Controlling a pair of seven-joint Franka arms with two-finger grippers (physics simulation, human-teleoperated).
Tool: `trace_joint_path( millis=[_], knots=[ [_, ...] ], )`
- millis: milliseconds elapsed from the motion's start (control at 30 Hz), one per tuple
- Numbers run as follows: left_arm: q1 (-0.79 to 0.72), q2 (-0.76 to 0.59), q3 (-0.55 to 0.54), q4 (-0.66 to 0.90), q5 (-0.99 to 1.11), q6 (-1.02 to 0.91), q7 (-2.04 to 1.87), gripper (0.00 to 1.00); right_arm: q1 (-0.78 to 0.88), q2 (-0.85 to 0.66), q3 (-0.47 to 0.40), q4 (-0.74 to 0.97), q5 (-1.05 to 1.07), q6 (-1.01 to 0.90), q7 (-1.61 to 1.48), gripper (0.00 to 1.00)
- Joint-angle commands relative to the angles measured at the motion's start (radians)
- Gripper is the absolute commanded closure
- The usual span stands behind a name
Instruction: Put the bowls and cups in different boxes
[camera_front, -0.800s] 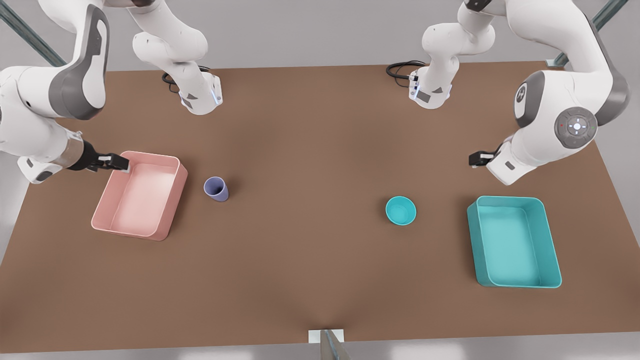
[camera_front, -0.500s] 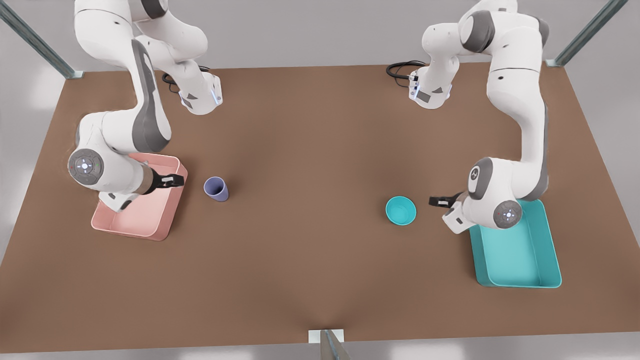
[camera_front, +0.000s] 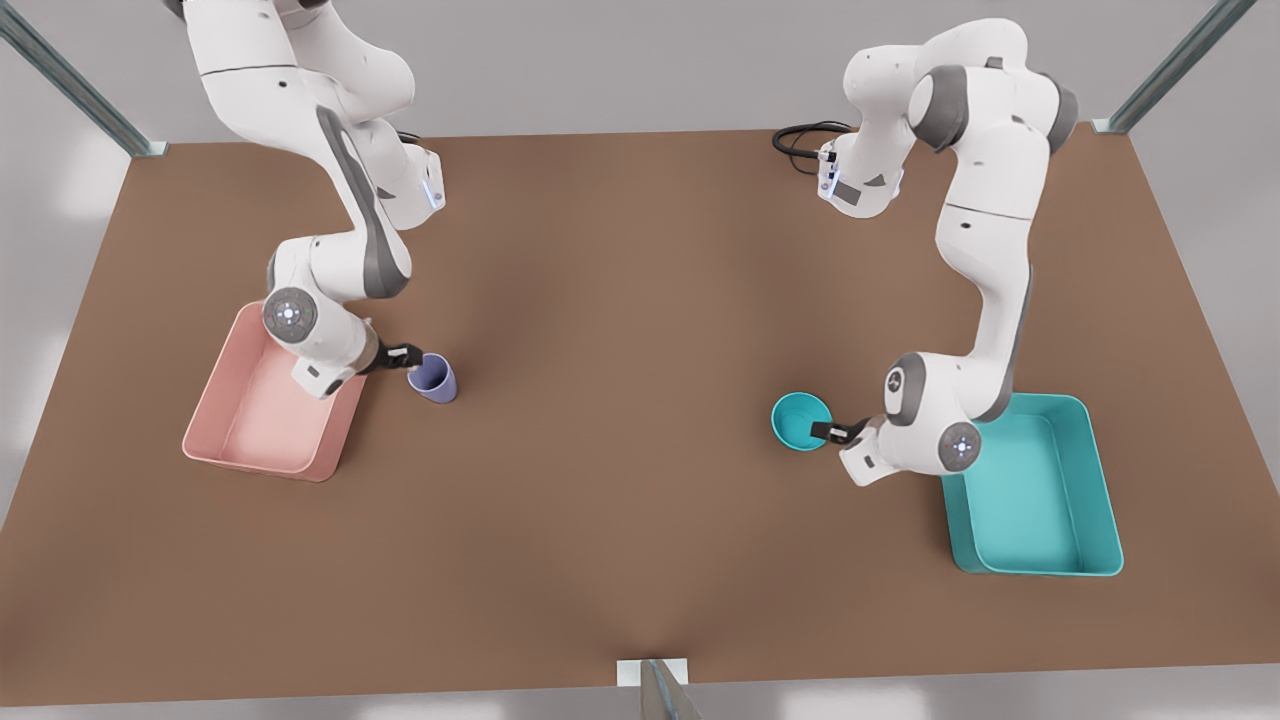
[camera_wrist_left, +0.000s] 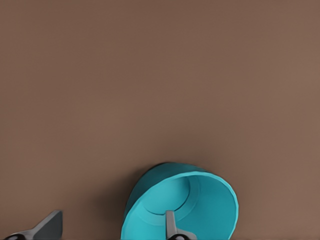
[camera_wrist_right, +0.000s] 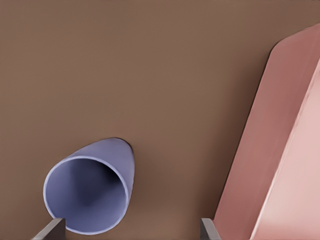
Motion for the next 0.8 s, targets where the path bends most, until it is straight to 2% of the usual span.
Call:
trace_joint_path(
  millis=[0,33,67,100,167,433,533,600,633,667,700,767],
  knots=[
    [-0.003,0.002,0.000,-0.004,-0.001,0.032,0.161,0.06,-0.005,0.005,-0.001,-0.020,0.001,0.150,0.043,0.00],
    [-0.003,0.000,0.000,-0.004,-0.001,0.029,0.161,0.38,-0.007,0.008,-0.001,-0.023,0.001,0.150,0.043,0.00],
    [-0.003,0.000,0.000,-0.004,-0.001,0.029,0.161,0.56,-0.007,0.011,-0.001,-0.030,0.001,0.157,0.044,0.00],
    [-0.003,0.000,0.000,-0.004,-0.001,0.029,0.156,0.68,-0.007,0.020,-0.001,-0.040,0.001,0.163,0.043,0.00],
    [-0.003,0.000,0.000,-0.002,-0.001,0.029,0.155,0.78,-0.007,0.023,-0.001,-0.049,0.001,0.165,0.043,0.00],
    [0.008,-0.012,0.000,0.008,-0.001,-0.040,0.141,0.79,0.007,0.095,0.003,-0.052,0.001,0.177,0.049,0.00],
    [0.033,-0.117,0.024,0.030,0.007,-0.182,0.070,0.79,0.019,0.118,0.003,-0.050,0.020,0.177,0.049,0.00],
    [0.143,-0.140,0.067,0.247,0.009,-0.391,0.039,0.79,0.018,0.129,0.003,-0.052,0.020,0.180,0.049,0.00],
    [0.165,-0.137,0.132,0.326,0.009,-0.431,0.039,0.79,0.018,0.137,0.003,-0.052,0.020,0.185,0.049,0.00],
    [0.165,-0.135,0.207,0.341,0.007,-0.415,0.043,0.79,0.018,0.138,0.003,-0.057,0.020,0.188,0.047,0.07],
    [0.174,-0.120,0.268,0.360,0.005,-0.409,0.049,0.79,0.016,0.138,0.003,-0.058,0.020,0.188,0.047,0.20],
    [0.217,-0.089,0.308,0.361,0.005,-0.382,0.064,0.79,0.018,0.153,0.003,-0.055,0.018,0.193,0.043,0.38]
  ],
)
